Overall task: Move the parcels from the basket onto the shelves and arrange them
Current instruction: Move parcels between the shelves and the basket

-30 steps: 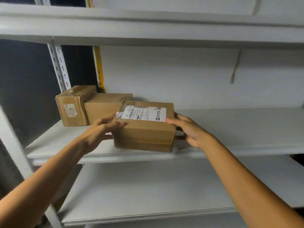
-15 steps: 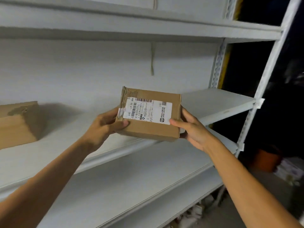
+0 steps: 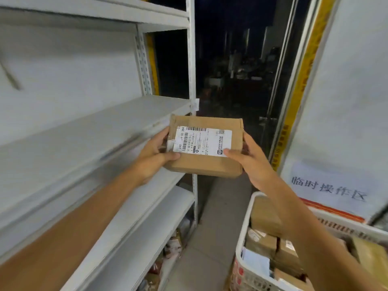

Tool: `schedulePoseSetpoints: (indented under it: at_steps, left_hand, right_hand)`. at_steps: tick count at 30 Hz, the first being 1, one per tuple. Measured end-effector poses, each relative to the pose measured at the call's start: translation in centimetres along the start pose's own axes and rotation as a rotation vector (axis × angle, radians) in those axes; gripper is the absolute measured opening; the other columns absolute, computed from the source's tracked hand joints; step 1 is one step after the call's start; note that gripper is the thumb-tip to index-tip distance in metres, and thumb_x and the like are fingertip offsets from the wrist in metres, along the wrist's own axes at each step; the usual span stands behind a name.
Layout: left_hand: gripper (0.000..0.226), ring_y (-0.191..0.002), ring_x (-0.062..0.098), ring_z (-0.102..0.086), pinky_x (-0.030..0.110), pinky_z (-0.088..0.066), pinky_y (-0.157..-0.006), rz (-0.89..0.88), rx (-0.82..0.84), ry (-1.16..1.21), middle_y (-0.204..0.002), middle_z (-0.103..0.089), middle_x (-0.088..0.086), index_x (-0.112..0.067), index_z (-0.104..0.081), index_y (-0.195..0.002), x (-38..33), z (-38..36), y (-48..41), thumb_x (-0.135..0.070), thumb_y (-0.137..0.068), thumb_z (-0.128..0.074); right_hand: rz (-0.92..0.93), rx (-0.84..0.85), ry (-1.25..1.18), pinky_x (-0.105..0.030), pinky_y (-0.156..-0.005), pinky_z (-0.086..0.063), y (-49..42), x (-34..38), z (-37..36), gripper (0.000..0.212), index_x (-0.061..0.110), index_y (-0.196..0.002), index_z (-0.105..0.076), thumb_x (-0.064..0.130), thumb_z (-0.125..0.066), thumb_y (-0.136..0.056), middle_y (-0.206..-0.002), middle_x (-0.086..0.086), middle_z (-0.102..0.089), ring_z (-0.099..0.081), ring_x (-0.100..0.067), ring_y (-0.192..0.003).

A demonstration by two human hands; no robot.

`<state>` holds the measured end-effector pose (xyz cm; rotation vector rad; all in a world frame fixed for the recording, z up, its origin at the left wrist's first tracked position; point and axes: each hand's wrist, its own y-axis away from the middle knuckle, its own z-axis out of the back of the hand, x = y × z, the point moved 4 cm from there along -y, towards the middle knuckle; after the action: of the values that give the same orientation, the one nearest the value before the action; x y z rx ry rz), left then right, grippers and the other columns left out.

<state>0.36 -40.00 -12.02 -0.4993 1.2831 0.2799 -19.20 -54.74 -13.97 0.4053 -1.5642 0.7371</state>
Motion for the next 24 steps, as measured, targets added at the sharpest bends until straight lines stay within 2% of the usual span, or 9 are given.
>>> schedulePoseSetpoints:
  at_steps: [4, 7, 9, 13, 16, 17, 20, 24]
  left_hand:
    - [0.081, -0.121, 0.015, -0.054, 0.038, -0.051, -0.096, 0.024, 0.166, 0.001, -0.132, -0.056, -0.013, -0.046, -0.036, -0.14, 2.6, -8.0, -4.6, -0.001, -0.081, -0.069]
    - [0.076, -0.118, 0.008, -0.057, 0.032, -0.053, -0.093, 0.041, 0.303, 0.072, -0.125, -0.062, -0.016, -0.041, -0.04, -0.14, 5.5, -14.1, -7.4, -0.002, -0.081, -0.07]
    - [0.074, -0.114, 0.003, -0.059, 0.028, -0.052, -0.092, 0.057, 0.364, 0.111, -0.119, -0.065, -0.017, -0.036, -0.042, -0.14, 7.3, -17.9, -8.9, 0.002, -0.082, -0.068]
    - [0.075, -0.113, 0.006, -0.059, 0.022, -0.05, -0.09, 0.134, 0.481, 0.165, -0.126, -0.062, -0.006, -0.021, -0.037, -0.146, 11.0, -24.5, -11.2, 0.008, -0.082, -0.064]
    - [0.077, -0.103, -0.008, -0.06, 0.012, -0.05, -0.08, 0.171, 0.62, 0.157, -0.115, -0.061, -0.021, -0.021, -0.034, -0.147, 13.4, -29.2, -12.6, 0.008, -0.082, -0.064]
    - [0.078, -0.102, -0.009, -0.061, 0.012, -0.05, -0.077, 0.191, 0.644, 0.16, -0.115, -0.06, -0.02, -0.021, -0.034, -0.147, 14.1, -30.4, -12.8, 0.008, -0.082, -0.065]
    - [0.079, -0.104, 0.005, -0.062, 0.016, -0.054, -0.07, 0.241, 0.722, 0.161, -0.124, -0.058, -0.009, -0.023, -0.034, -0.147, 15.8, -33.9, -13.1, 0.007, -0.081, -0.066]
    - [0.077, -0.097, 0.001, -0.062, 0.014, -0.052, -0.067, 0.291, 0.809, 0.14, -0.112, -0.058, -0.022, -0.021, -0.036, -0.146, 17.6, -38.1, -12.3, 0.008, -0.081, -0.065]
  right_hand:
    - [-0.048, -0.187, 0.099, -0.022, -0.076, -0.054, 2.0, -2.6, 7.7, 0.067, 0.042, -0.142, -0.038, 0.025, -0.072, -0.086, -0.121, 0.016, -0.062, -0.062, -0.004, -0.105]
    - [-0.12, -0.314, 0.11, -0.017, -0.068, -0.055, 3.5, -4.9, 12.9, 0.064, 0.037, -0.141, -0.044, 0.022, -0.073, -0.085, -0.114, 0.011, -0.068, -0.067, -0.004, -0.097]
    - [-0.163, -0.395, 0.128, -0.019, -0.07, -0.055, 4.2, -6.3, 15.7, 0.063, 0.034, -0.139, -0.047, 0.017, -0.073, -0.083, -0.109, 0.009, -0.07, -0.068, -0.005, -0.094]
    - [-0.275, -0.522, 0.125, -0.023, -0.073, -0.057, 5.7, -8.7, 20.2, 0.069, 0.029, -0.143, -0.044, 0.007, -0.071, -0.083, -0.107, 0.005, -0.069, -0.07, -0.009, -0.093]
    - [-0.363, -0.595, 0.105, -0.039, -0.086, -0.057, 7.3, -11.3, 22.8, 0.072, 0.03, -0.145, -0.04, 0.007, -0.07, -0.084, -0.124, -0.006, -0.064, -0.065, -0.024, -0.111]
    - [-0.382, -0.623, 0.092, -0.044, -0.09, -0.056, 8.0, -12.0, 23.2, 0.073, 0.03, -0.146, -0.039, 0.007, -0.069, -0.084, -0.128, -0.008, -0.062, -0.063, -0.027, -0.114]
    - [-0.423, -0.717, 0.056, -0.053, -0.095, -0.052, 10.2, -13.8, 24.2, 0.069, 0.032, -0.144, -0.04, 0.006, -0.067, -0.086, -0.131, -0.007, -0.061, -0.06, -0.028, -0.117]
    - [-0.471, -0.808, 0.061, -0.058, -0.101, -0.046, 12.9, -15.4, 25.9, 0.057, 0.023, -0.137, -0.047, 0.003, -0.064, -0.088, -0.132, -0.008, -0.061, -0.057, -0.026, -0.121]
